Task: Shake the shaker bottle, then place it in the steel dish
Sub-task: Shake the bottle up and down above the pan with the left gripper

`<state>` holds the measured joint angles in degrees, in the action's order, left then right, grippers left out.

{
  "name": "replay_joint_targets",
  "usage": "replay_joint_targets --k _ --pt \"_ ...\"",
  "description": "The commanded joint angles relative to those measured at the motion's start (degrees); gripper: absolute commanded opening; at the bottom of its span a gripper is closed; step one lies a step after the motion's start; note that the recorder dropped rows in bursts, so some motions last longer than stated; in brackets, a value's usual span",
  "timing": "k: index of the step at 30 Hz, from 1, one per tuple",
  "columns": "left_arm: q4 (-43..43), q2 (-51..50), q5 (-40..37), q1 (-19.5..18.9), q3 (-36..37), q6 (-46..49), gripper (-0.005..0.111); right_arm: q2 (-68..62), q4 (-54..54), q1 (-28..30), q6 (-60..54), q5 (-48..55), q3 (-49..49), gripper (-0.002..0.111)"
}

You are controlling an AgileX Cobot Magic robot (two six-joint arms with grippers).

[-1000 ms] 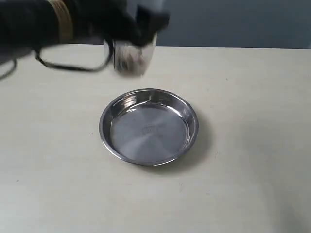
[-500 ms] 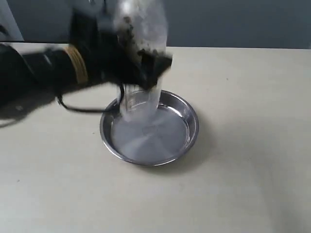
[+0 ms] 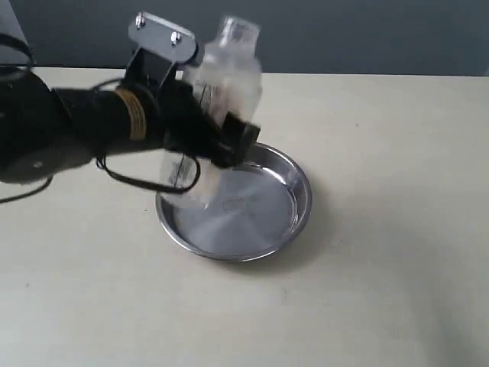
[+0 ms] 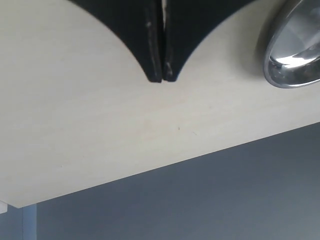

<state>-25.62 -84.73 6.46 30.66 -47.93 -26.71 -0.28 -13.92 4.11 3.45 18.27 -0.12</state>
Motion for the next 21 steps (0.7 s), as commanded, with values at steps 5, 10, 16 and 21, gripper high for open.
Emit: replay_joint_targets --k 5,10,16,21 --pt "7.56 -3.84 10.10 -0.31 4.92 -1.23 0.000 0.28 0.34 -0.11 -0.19 -0.63 0.12 -0.001" --pt "4.56 8.13 13.94 1.84 -0.66 6.14 0.000 0.28 0.34 -0.11 -0.19 -0.63 0.12 -0.001" --pt "18.69 -3.39 11.76 -0.94 6.21 10.98 0.000 0.28 0.34 -0.11 -0.19 -0.63 0.12 -0.001" --pt "20.87 8.15 12.01 -2.98 -0.62 29.93 0.000 0.28 0.34 -0.11 -0.19 -0.63 0.12 -0.001"
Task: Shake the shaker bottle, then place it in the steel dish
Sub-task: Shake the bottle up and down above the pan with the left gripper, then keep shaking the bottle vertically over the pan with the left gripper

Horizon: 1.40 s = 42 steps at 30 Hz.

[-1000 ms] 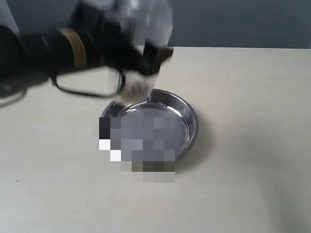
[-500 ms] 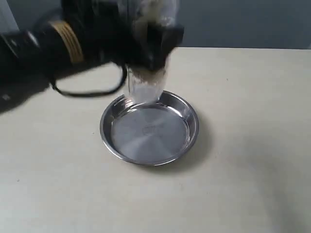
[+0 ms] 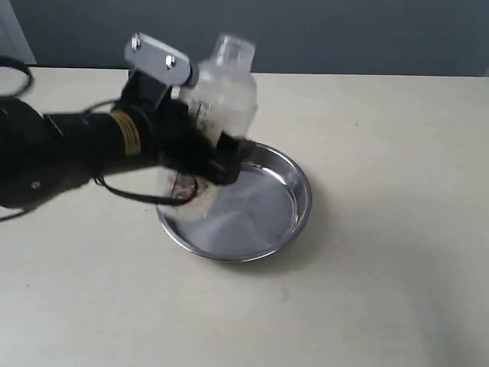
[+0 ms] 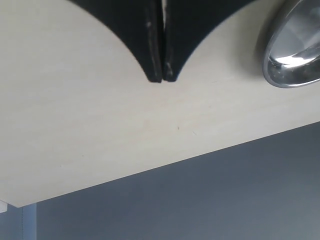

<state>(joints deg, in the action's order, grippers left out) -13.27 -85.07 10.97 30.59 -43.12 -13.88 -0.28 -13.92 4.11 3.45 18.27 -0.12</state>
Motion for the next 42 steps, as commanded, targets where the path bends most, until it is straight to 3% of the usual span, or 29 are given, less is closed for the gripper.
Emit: replay_joint_targets --k 1,3,4,6,8,10,12,13,15,16,17,18,19,20,22,23,25,26,27,28,29,30,31,32,34,35,38,41,42 --pt "18.78 7.63 8.46 -6.69 -5.16 22.95 0.000 0.28 0.34 -0.11 -0.19 -0.63 0.12 -0.001" --pt "39.58 4.02 10.21 -11.44 -3.85 24.43 0.000 0.28 0.34 -0.11 -0.19 -0.63 0.12 -0.001" --pt "37.00 3.11 6.90 -10.61 -3.74 22.40 0.000 0.28 0.34 -0.11 -0.19 -0.63 0.12 -0.001" --pt "15.35 2.42 -1.65 -2.47 -3.62 15.72 0.000 0.28 0.34 -0.11 -0.19 -0.63 0.12 -0.001" --pt "5.40 2.88 1.31 4.29 -2.98 13.88 0.000 0.28 0.34 -0.11 -0.19 -0.63 0.12 -0.001" --pt "17.65 3.01 9.55 2.90 -2.99 17.17 0.000 0.28 0.34 -0.11 -0.19 -0.63 0.12 -0.001" --pt "41.32 1.29 16.79 -1.61 -2.99 21.27 0.000 0.28 0.34 -0.11 -0.19 -0.63 0.12 -0.001" --pt "40.31 1.02 14.76 -1.54 -3.39 21.14 0.000 0.28 0.34 -0.11 -0.19 -0.63 0.12 -0.001" --pt "6.22 2.21 -0.95 4.87 -3.90 16.94 0.000 0.28 0.34 -0.11 -0.19 -0.63 0.12 -0.001" --pt "4.87 1.95 -0.27 4.44 -2.92 17.06 0.000 0.28 0.34 -0.11 -0.19 -0.63 0.12 -0.001" --pt "24.19 -0.04 6.95 -0.93 -1.05 15.51 0.000 0.28 0.34 -0.11 -0.19 -0.63 0.12 -0.001" --pt "32.34 -1.23 9.36 -2.45 -0.16 11.79 0.000 0.28 0.34 -0.11 -0.19 -0.63 0.12 -0.001" --pt "10.76 -0.10 6.25 2.04 -0.35 6.99 0.000 0.28 0.35 -0.11 -0.19 -0.63 0.12 -0.001" --pt "-0.44 1.24 5.45 5.36 -0.22 6.18 0.000 0.28 0.35 -0.11 -0.19 -0.63 0.12 -0.001" --pt "21.81 0.14 9.49 -0.05 1.25 19.55 0.000 0.28 0.35 -0.11 -0.19 -0.63 0.12 -0.001" --pt "48.23 -2.60 12.52 -4.61 1.83 19.30 0.000 0.28 0.35 -0.11 -0.19 -0.63 0.12 -0.001" --pt "11.64 -0.85 1.74 2.49 0.80 13.88 0.000 0.28 0.31 -0.11 -0.19 -0.63 0.12 -0.001" --pt "5.77 -0.13 6.35 5.47 1.90 13.88 0.000 0.28 0.31 -0.11 -0.19 -0.63 0.12 -0.001" --pt "19.35 -0.42 12.93 2.59 2.51 16.21 0.000 0.28 0.31 -0.11 -0.19 -0.63 0.12 -0.001" --pt "42.33 -1.65 18.98 -0.26 2.38 15.35 0.000 0.28 0.31 -0.11 -0.19 -0.63 0.12 -0.001" --pt "36.83 -1.31 15.29 0.52 1.23 14.69 0.000 0.28 0.48 -0.11 -0.19 -0.63 0.12 -0.001" --pt "7.08 0.02 5.41 4.95 -0.29 11.42 0.000 0.28 0.35 -0.11 -0.19 -0.63 0.12 -0.001" --pt "-2.99 0.67 2.13 6.90 -0.34 9.76 0.000 0.28 0.35 -0.11 -0.19 -0.63 0.12 -0.001" --pt "-3.46 0.41 2.18 6.27 -0.08 10.40 0.000 0.28 0.35 -0.11 -0.19 -0.63 0.12 -0.001" --pt "29.73 -2.72 8.83 -3.08 0.12 9.04 0.000 0.28 0.35 -0.11 -0.19 -0.63 0.12 -0.001" --pt "27.42 -2.53 7.68 -2.77 -0.02 8.76 0.001 0.28 0.50 -0.11 -0.19 -0.63 0.12 -0.001" --pt "-2.39 0.52 2.45 4.10 0.15 8.82 0.000 0.28 0.31 -0.11 -0.19 -0.63 0.12 -0.001" --pt "33.49 -2.21 9.32 -3.70 0.76 7.61 0.000 0.28 0.31 -0.11 -0.19 -0.63 0.12 -0.001" --pt "25.85 -2.08 6.11 -2.19 0.45 8.05 0.000 0.28 0.46 -0.11 -0.19 -0.63 0.12 -0.001"
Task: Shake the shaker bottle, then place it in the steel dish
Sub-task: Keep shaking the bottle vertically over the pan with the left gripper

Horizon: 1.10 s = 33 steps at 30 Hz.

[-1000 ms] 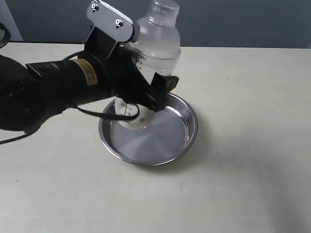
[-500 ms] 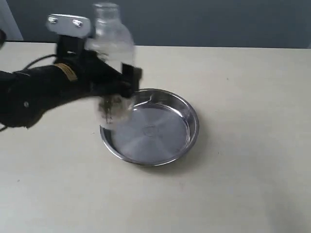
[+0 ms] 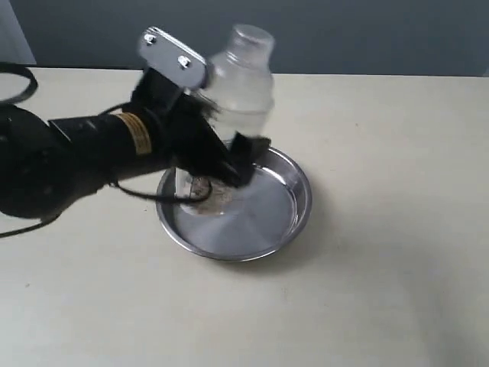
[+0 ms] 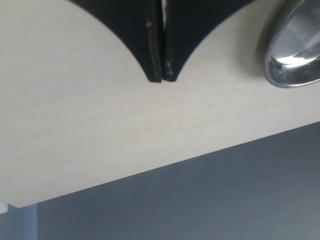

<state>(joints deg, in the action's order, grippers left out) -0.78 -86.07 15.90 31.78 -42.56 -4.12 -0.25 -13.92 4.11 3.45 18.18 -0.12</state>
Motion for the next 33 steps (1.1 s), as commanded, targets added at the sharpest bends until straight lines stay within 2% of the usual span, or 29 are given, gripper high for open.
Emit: replay_joint_targets --k 1,2,3,6,8,11,12,14,17,18,19,20,21,22,24,25,26,28,29,31,33 --pt "-0.16 -0.54 -1.49 -0.98 -0.25 -2.30 0.000 0.25 0.34 -0.11 -0.19 -0.54 0.12 -0.001" --pt "-9.61 -0.25 -3.72 2.08 -0.13 -3.85 0.000 0.25 0.34 -0.11 -0.19 -0.54 0.12 -0.001" --pt "-11.10 -0.39 -3.80 3.91 0.39 -4.95 0.000 0.25 0.46 -0.11 -0.19 -0.54 0.12 -0.001" --pt "-1.82 -2.55 4.68 1.84 1.07 -2.73 0.000 0.25 0.46 -0.11 -0.19 -0.54 0.12 -0.001" --pt "-2.31 0.87 9.17 1.03 -2.51 -2.75 0.000 0.25 0.46 -0.11 -0.19 -0.54 0.12 -0.001" --pt "-5.49 7.36 6.77 1.46 -6.78 -2.85 0.000 0.25 0.35 -0.11 -0.19 -0.54 0.12 -0.001" --pt "-3.66 6.47 5.31 1.46 -5.42 -2.85 0.000 0.25 0.35 -0.11 -0.19 -0.54 0.12 -0.001" --pt "1.87 -2.50 5.34 0.41 0.71 -4.23 0.000 0.25 0.35 -0.11 -0.19 -0.54 0.12 -0.001" --pt "-5.57 -0.68 11.23 2.45 -1.81 -7.42 0.000 0.25 0.46 -0.11 -0.19 -0.54 0.12 -0.001" --pt "-14.36 5.95 10.31 3.42 -8.65 -7.01 0.000 0.25 0.46 -0.11 -0.19 -0.54 0.12 -0.001" --pt "-14.89 7.36 7.39 3.42 -10.98 -6.40 0.000 0.25 0.46 -0.11 -0.19 -0.54 0.12 -0.001" --pt "-9.27 4.40 -0.25 2.17 -10.15 -6.43 0.000 0.25 0.46 -0.11 -0.19 -0.54 0.12 -0.001" --pt "-3.11 -3.66 -1.55 0.79 -4.78 -6.62 0.000 0.25 0.36 -0.11 -0.19 -0.54 0.12 -0.001" --pt "0.00 -7.47 -0.43 0.67 -2.76 -7.86 0.000 0.25 0.36 -0.11 -0.19 -0.54 0.12 -0.001" --pt "-5.70 -4.55 5.12 2.77 -3.82 -8.58 0.000 0.25 0.36 -0.11 -0.19 -0.54 0.12 -0.001" --pt "-12.24 2.52 8.01 3.86 -7.89 -8.02 0.000 0.25 0.36 -0.11 -0.19 -0.54 0.12 -0.001" --pt "-12.78 4.96 7.93 3.86 -9.66 -7.28 0.000 0.25 0.36 -0.11 -0.19 -0.54 0.12 -0.001" --pt "-8.01 0.58 2.77 1.97 -5.90 -7.21 0.000 0.25 0.36 -0.11 -0.19 -0.54 0.12 -0.001" --pt "-3.29 -6.62 2.34 0.54 -2.58 -9.65 0.000 0.25 0.36 -0.11 -0.19 -0.54 0.12 -0.001" --pt "-12.34 -1.18 9.10 2.15 -5.27 -13.02 0.000 0.25 0.36 -0.11 -0.19 -0.54 0.12 -0.001" --pt "-18.78 5.21 10.13 3.12 -9.42 -12.24 0.000 0.25 0.36 -0.11 -0.19 -0.54 0.12 -0.001"
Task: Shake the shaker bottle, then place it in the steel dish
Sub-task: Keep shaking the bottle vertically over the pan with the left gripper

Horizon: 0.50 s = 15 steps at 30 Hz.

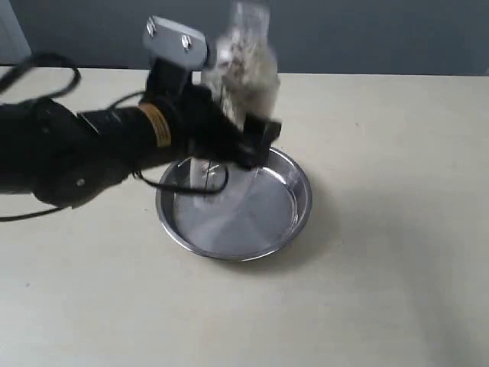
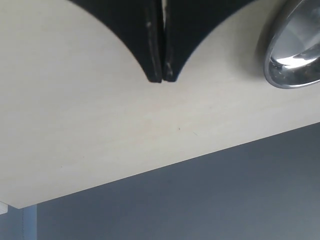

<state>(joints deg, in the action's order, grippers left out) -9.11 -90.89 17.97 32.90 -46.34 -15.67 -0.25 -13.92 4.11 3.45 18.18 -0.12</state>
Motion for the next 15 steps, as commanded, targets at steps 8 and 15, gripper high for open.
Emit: replay_joint_targets --k 8,15 --pt "-6.59 8.76 12.00 2.73 -1.21 -0.68 0.000 0.25 0.36 -0.11 -0.19 -0.54 0.12 -0.001" --pt "5.23 1.56 12.91 0.44 3.07 -1.85 0.000 0.25 0.36 -0.11 -0.19 -0.54 0.12 -0.001"
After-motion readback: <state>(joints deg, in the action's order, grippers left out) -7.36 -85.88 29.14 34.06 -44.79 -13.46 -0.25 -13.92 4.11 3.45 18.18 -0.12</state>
